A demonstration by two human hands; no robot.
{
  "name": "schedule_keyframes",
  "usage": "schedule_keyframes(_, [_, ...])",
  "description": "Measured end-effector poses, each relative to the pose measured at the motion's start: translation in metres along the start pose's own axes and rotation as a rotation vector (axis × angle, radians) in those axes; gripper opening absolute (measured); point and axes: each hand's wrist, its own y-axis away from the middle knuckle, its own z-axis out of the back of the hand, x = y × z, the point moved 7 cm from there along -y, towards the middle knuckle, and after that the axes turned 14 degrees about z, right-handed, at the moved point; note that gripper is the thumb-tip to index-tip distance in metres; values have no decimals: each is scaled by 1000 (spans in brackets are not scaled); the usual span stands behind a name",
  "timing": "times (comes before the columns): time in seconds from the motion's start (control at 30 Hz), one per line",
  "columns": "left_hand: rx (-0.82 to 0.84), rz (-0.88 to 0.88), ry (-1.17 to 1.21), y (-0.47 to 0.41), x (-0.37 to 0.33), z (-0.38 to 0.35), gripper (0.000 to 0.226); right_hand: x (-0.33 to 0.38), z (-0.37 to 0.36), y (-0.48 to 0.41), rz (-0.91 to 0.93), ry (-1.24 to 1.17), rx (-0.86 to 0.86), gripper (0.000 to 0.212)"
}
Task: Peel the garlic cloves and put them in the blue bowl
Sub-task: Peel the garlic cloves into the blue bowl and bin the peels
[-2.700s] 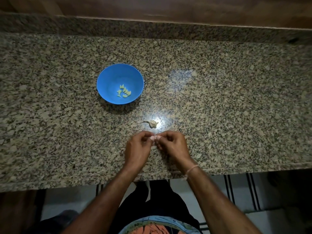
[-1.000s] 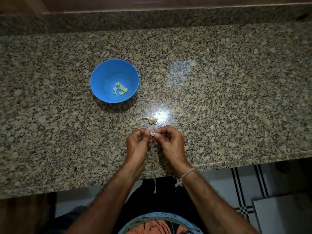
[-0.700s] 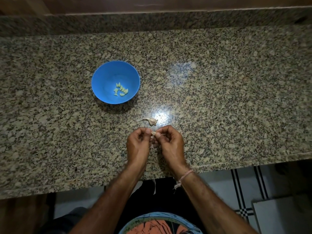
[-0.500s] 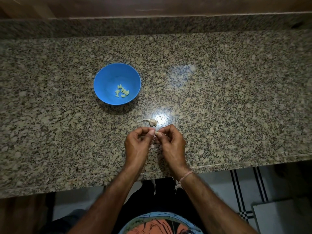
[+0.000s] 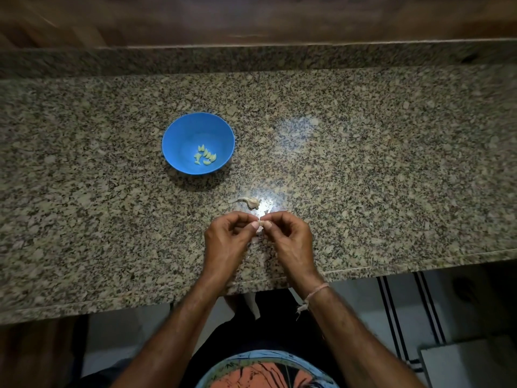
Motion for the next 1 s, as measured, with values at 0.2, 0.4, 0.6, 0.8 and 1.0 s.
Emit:
schedule_keyframes(0.2, [15, -13, -101, 4, -6, -3, 4, -11, 0, 4, -319, -359, -10, 11])
schedule_keyframes(0.4, [37, 103, 89, 1, 5, -7, 7, -20, -6, 1, -576, -531, 79, 5])
schedule_keyframes(0.6, [-186, 55, -253, 5, 3, -20, 6, -24, 1, -2, -646, -552, 85, 18])
schedule_keyframes(0.8, [-322, -59, -330, 18, -9, -20, 3, -21, 10, -14, -626, -509, 174, 22])
schedule_keyframes(1.0, [-296, -96, -327, 23, -12, -17, 5, -10, 12, -25, -495, -335, 295, 19])
